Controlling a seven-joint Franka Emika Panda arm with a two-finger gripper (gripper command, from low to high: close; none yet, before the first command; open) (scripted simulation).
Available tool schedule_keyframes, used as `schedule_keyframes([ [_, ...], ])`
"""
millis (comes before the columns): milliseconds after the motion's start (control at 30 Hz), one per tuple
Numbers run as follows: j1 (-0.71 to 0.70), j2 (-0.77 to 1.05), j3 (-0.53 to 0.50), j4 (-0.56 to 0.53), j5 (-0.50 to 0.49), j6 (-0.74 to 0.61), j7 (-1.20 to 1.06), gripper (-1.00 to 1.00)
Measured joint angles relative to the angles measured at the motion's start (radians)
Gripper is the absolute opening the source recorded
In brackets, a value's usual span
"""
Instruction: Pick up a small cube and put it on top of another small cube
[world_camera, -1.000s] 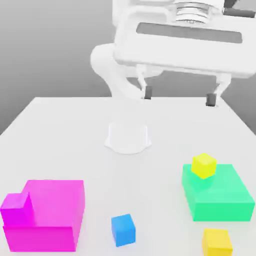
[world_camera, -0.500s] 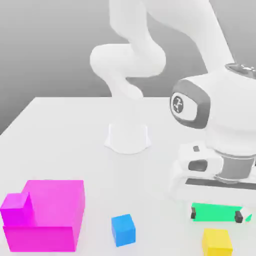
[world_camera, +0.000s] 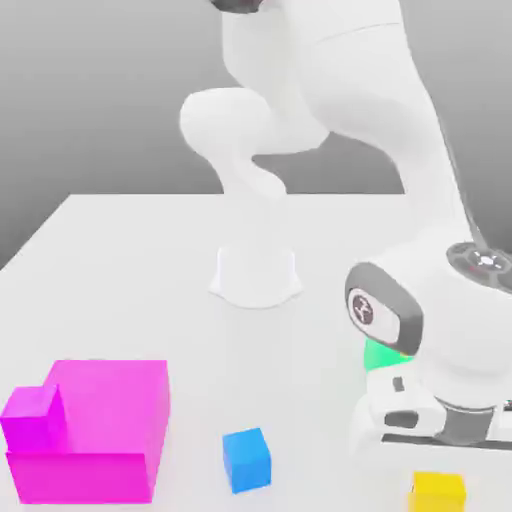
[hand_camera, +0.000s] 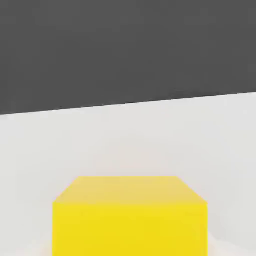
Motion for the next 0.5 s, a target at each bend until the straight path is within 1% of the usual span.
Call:
schedule_keyframes([
  [33,-0.006,-0.036,0.011,-0.01,0.023,-0.026,-0.018,-1.0],
  [200,-0.001,-0.19,0.068,-0.108,0.043,-0.102,-0.094,-1.0],
  [300,0.006,-0.288,0.102,-0.175,0.077,-0.135,-0.16,-1.0],
  [400,0.036,-0.393,0.126,-0.244,0.138,-0.164,-0.245,-1.0],
  [500,0.086,-0.502,0.124,-0.314,0.219,-0.19,-0.344,-1.0],
])
